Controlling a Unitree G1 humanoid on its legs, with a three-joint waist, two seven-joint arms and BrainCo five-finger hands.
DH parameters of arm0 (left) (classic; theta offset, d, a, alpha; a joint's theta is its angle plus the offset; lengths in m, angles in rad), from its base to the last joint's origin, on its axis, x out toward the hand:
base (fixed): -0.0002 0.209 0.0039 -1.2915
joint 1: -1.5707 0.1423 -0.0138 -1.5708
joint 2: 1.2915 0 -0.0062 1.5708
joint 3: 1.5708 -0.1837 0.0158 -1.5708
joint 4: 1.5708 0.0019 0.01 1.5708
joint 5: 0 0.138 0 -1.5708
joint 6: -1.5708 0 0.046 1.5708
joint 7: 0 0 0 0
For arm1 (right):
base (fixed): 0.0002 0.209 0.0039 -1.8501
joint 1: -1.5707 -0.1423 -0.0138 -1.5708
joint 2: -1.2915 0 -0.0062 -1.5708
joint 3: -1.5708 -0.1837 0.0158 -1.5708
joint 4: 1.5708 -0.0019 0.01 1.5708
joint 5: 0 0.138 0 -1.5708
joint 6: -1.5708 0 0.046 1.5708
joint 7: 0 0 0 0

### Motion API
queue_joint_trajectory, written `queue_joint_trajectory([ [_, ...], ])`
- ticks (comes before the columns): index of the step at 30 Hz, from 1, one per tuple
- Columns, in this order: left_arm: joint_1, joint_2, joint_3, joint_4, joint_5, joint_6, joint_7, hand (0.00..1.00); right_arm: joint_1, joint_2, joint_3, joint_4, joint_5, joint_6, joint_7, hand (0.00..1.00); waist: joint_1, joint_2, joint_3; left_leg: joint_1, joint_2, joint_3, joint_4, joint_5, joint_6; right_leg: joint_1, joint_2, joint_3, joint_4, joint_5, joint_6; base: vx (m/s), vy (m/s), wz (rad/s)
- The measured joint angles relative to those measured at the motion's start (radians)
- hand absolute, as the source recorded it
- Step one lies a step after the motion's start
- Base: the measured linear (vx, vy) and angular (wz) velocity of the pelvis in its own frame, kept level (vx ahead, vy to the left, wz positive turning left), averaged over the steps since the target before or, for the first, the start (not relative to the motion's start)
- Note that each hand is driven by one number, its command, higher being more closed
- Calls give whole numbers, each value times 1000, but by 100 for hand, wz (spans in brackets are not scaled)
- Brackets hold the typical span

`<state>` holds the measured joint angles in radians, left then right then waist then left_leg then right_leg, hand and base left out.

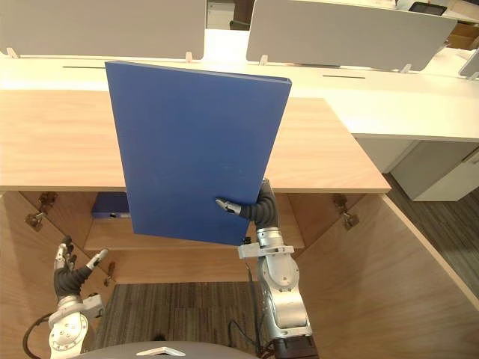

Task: Walk over to the cabinet, pick up the folder, carry it to the office cabinet, place the folder inside the office cabinet, then close the office cabinet door

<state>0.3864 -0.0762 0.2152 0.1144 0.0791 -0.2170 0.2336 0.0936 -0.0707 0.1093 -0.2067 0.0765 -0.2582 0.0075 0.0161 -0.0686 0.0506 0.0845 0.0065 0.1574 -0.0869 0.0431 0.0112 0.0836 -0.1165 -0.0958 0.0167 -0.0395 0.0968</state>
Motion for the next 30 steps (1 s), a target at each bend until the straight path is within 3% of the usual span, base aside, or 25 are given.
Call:
queue_joint_trajectory([
  [11, -39, 80, -44, 364, -18, 40, -39, 0, 0, -55, 131, 31, -34, 0, -6, 100, 2, 0, 0, -1, 7, 28, 1, -1, -1, -12, 7, 29, -7, 10, -2, -11, -4, -7],
  [16, -67, 121, -76, 501, -31, 46, -51, 0, -40, -104, 226, 152, -95, 0, -7, 100, 11, 14, 21, -27, 9, 44, 26, -14, -10, -47, 7, 51, 9, 17, -5, -42, 4, -10],
  [18, -104, 138, -93, 521, -33, 46, -55, 0, -93, -123, 258, 156, -120, 0, -7, 100, 13, 17, 75, -110, 22, 45, 156, -59, 0, -98, 6, 57, 63, 11, -11, -111, -3, -9],
  [20, -192, 149, -107, 532, -38, 46, -58, 0, -240, -148, 309, 158, -155, -1, -11, 100, 8, 48, 165, -322, 77, 43, 432, -155, 9, -263, 28, 70, 230, -23, -13, -273, -19, -16],
  [23, -295, 158, -111, 529, -42, 39, -54, 0, -390, -155, 362, 199, -179, 0, -24, 100, 12, 93, 260, -519, 108, 47, 643, -230, 9, -488, 33, 104, 476, -99, -8, -357, 54, -18],
  [25, -313, 160, -111, 524, -58, 36, -42, 0, -420, -158, 392, 206, -205, 1, -33, 100, 17, 100, 283, -605, 124, 56, 723, -261, 4, -590, 34, 121, 567, -135, -11, -268, 35, -20],
  [30, -322, 148, -123, 511, -76, 36, -41, 0, -432, -183, 428, 181, -277, 1, -49, 100, 19, 103, 310, -779, 160, 66, 844, -291, 8, -777, 38, 136, 680, -146, -13, -161, 18, -18],
])
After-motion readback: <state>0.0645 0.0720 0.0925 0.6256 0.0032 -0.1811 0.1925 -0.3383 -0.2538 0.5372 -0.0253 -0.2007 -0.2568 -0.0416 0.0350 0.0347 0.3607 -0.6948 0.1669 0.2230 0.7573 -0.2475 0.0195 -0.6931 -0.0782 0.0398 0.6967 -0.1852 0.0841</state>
